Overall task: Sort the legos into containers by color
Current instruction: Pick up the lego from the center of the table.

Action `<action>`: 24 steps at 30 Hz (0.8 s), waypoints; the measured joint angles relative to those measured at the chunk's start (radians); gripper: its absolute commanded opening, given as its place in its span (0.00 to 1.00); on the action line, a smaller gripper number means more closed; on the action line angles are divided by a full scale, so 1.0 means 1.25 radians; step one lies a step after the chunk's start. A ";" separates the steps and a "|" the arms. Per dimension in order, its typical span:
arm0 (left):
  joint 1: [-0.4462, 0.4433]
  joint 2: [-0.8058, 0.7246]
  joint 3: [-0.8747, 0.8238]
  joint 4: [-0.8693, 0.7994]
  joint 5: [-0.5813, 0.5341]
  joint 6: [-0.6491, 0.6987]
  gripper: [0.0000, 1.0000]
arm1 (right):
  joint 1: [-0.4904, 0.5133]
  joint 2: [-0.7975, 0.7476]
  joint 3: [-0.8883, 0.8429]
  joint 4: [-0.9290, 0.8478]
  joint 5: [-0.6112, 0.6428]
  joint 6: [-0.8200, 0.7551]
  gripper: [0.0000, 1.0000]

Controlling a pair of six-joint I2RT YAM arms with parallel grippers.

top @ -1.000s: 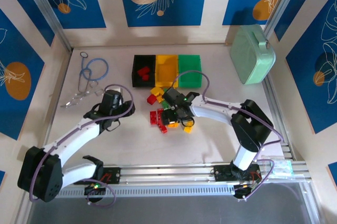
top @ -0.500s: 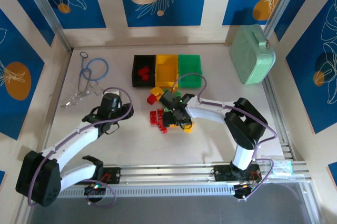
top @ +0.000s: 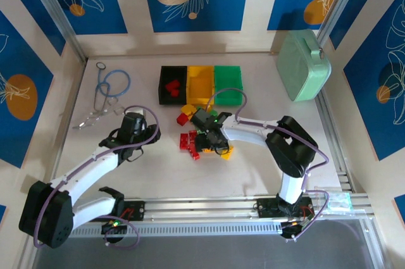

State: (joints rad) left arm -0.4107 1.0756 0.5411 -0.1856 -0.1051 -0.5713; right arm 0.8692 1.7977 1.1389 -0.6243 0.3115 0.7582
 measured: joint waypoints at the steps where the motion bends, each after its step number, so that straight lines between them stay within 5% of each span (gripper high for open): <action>1: 0.000 0.000 0.000 0.000 0.000 0.000 0.58 | 0.000 0.002 0.000 0.002 0.000 0.001 0.78; 13: 0.000 -0.019 -0.025 0.005 0.000 0.000 0.57 | 0.005 0.015 0.009 0.002 0.014 0.008 0.65; 24: 0.000 -0.049 -0.052 0.008 0.000 0.000 0.55 | 0.035 -0.003 0.020 -0.071 0.072 0.016 0.63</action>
State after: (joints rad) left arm -0.4107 1.0138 0.4755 -0.1757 -0.1055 -0.5713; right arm 0.9127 1.7939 1.1633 -0.7128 0.4011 0.7784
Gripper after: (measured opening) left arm 0.554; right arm 0.631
